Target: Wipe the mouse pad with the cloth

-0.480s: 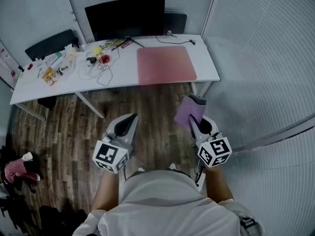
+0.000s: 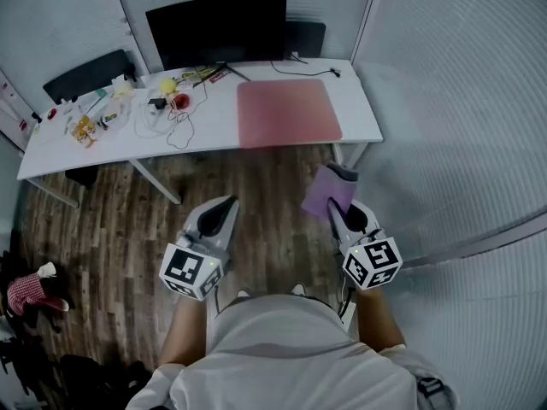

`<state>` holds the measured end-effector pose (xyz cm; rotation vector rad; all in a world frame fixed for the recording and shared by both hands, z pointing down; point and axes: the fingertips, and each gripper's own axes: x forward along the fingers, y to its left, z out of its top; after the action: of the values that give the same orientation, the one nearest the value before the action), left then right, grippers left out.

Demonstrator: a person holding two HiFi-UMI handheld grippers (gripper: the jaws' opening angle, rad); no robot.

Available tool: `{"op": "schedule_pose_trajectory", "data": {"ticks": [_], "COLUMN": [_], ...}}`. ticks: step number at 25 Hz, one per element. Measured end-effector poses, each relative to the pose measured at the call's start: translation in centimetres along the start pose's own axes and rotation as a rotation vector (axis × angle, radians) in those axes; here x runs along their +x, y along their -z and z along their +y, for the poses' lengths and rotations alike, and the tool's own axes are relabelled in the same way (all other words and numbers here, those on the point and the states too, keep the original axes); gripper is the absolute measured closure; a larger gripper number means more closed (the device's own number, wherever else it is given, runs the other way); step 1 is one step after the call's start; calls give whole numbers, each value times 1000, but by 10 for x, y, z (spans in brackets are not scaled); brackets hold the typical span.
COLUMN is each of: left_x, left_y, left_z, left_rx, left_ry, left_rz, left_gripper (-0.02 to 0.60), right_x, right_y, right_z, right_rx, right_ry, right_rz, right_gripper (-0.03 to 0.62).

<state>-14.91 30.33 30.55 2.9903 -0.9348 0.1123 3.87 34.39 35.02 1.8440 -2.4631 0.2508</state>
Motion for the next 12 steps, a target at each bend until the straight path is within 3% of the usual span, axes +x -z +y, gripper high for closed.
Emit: {"op": "schedule_pose_trajectory", "data": {"ticks": [12], "left_x": [34], "left_y": [3], "left_z": [-16], "left_rx": [8], "left_ry": [19], "left_rz": [1], "left_gripper": [578], "right_x": [-4], "right_y": [1], "right_z": [-44], "right_rx": [12], "right_ry": [43], "right_rz": [-15], "right_gripper": [537]}}
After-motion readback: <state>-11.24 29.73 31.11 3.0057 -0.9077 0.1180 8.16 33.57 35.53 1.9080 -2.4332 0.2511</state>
